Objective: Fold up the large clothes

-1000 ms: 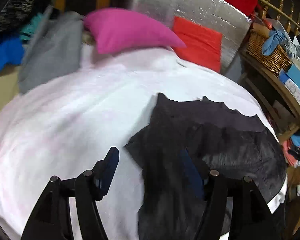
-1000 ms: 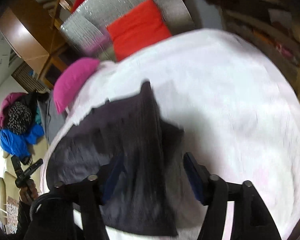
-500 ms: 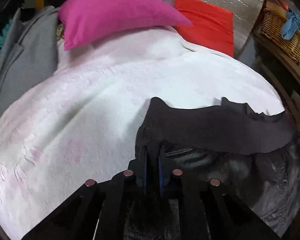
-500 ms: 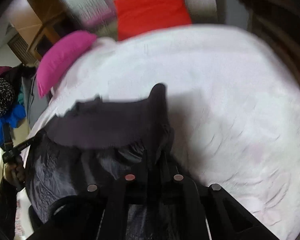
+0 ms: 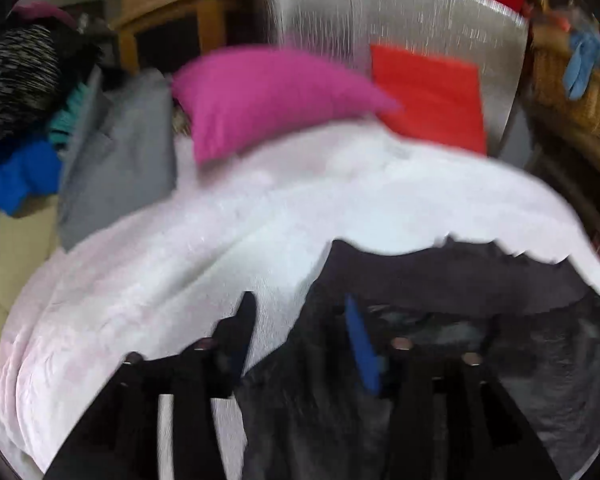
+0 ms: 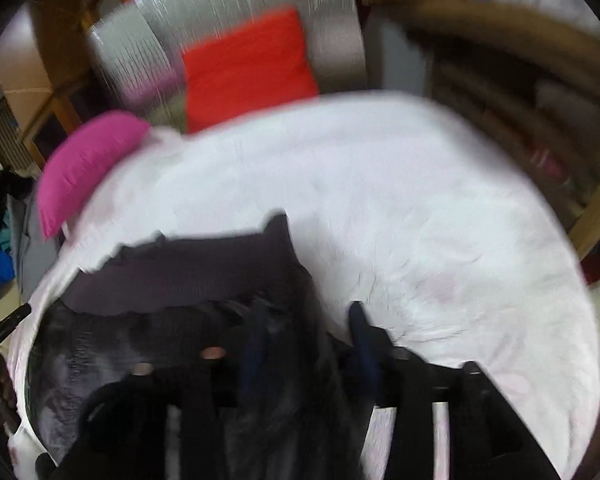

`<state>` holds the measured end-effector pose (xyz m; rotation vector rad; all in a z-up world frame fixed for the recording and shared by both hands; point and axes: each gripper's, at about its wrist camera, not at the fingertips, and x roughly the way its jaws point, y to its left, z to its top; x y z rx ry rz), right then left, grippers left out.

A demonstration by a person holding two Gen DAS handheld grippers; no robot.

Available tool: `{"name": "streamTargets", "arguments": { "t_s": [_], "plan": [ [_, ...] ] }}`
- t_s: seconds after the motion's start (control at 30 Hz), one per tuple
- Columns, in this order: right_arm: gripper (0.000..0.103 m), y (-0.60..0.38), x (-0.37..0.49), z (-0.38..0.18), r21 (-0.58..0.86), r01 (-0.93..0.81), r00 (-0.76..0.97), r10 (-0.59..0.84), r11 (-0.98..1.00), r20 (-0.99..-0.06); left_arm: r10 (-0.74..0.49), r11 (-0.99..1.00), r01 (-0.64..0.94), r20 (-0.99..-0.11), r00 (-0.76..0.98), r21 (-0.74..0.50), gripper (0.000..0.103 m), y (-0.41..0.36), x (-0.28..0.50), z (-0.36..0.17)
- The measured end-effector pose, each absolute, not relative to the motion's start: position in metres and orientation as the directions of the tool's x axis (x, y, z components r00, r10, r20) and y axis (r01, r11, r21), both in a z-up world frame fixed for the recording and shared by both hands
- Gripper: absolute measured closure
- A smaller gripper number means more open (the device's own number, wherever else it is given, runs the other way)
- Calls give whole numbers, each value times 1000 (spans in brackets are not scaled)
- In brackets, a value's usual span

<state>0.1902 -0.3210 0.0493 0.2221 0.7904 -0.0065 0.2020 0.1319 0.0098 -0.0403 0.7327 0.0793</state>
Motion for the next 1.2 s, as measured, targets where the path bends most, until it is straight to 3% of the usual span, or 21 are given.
{"name": "streamTargets", "arguments": {
  "t_s": [0.03, 0.1, 0.2, 0.37, 0.8, 1.07, 1.13, 1.2],
  "plan": [
    [32, -312, 175, 58, 192, 80, 736, 72, 978, -673, 61, 996, -87, -655, 753, -8, 44, 126, 192, 15],
    [26, -278, 137, 63, 162, 33, 792, 73, 986, -607, 60, 996, -84, -617, 785, -11, 34, 106, 162, 18],
    [26, -240, 107, 50, 113, 16, 817, 52, 994, -575, 64, 998, -65, -591, 804, 19, 34, 75, 132, 6],
    [26, -219, 81, 9, 120, 79, 801, 9, 990, -599, 51, 999, -36, -638, 768, 36, 34, 47, 105, -24],
    [25, -216, 70, -36, 48, 97, 756, -42, 994, -654, 42, 999, -31, -695, 718, 27, 33, 44, 88, -63],
    [25, -216, 68, -40, 35, 92, 742, -45, 995, -669, 48, 999, -26, -695, 717, 42, 32, 42, 88, -68],
    [25, -215, 72, -27, 32, 90, 712, -42, 995, -701, 48, 999, -32, -720, 693, 36, 33, 42, 91, -55],
    [25, -218, 75, 2, 77, 58, 734, 10, 995, -679, 41, 999, -40, -691, 722, 18, 33, 43, 92, -31]
  ]
}}
